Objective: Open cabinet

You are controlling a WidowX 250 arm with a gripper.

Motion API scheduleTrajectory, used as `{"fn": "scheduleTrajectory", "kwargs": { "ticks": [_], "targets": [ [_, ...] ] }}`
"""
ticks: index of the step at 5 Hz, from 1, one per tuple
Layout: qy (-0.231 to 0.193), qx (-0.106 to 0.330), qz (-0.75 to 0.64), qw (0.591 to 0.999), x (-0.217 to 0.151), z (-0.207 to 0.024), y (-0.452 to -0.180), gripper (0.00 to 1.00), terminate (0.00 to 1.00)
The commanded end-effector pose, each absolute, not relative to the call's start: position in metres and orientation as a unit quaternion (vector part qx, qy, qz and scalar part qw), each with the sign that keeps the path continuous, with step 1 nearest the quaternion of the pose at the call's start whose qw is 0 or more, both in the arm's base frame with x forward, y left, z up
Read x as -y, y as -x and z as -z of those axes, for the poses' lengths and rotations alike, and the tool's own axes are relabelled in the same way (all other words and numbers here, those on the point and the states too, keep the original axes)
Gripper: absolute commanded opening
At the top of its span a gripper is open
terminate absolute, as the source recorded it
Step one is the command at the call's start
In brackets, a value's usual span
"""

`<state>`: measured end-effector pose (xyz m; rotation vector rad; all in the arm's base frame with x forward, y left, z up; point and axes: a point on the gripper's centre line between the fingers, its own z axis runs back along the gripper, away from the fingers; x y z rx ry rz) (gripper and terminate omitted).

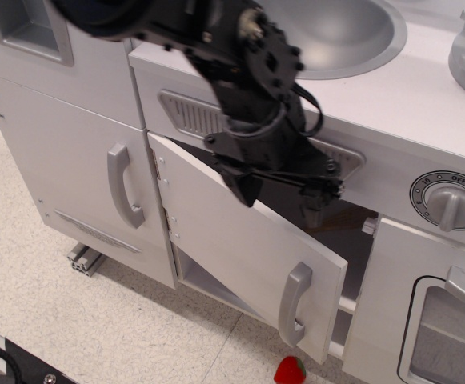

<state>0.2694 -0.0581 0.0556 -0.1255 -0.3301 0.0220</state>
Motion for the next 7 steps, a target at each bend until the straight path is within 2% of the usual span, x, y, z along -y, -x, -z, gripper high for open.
{"fn": "scheduleTrajectory", "kwargs": {
  "ticks": [1, 2, 3, 4, 5, 6, 7],
  "targets": [
    [0.059, 0.214, 0.015, 0.975, 0.074, -0.045, -0.296, 1.0, 0.0],
    [0.048, 0.23, 0.036, 0.971, 0.079, -0.033, -0.294, 1.0, 0.0],
    [0.054, 0.227, 0.048, 0.971, 0.074, -0.027, -0.277, 1.0, 0.0],
    [0.039, 0.221, 0.059, 0.973, 0.067, -0.011, -0.264, 1.0, 0.0],
    [0.035, 0.206, 0.042, 0.977, 0.053, -0.008, -0.253, 1.0, 0.0],
    [0.018, 0.186, -0.04, 0.982, 0.032, -0.01, -0.239, 1.0, 0.0],
    [-0.026, 0.146, -0.105, 0.983, -0.005, -0.004, -0.231, 1.0, 0.0]
  ]
}}
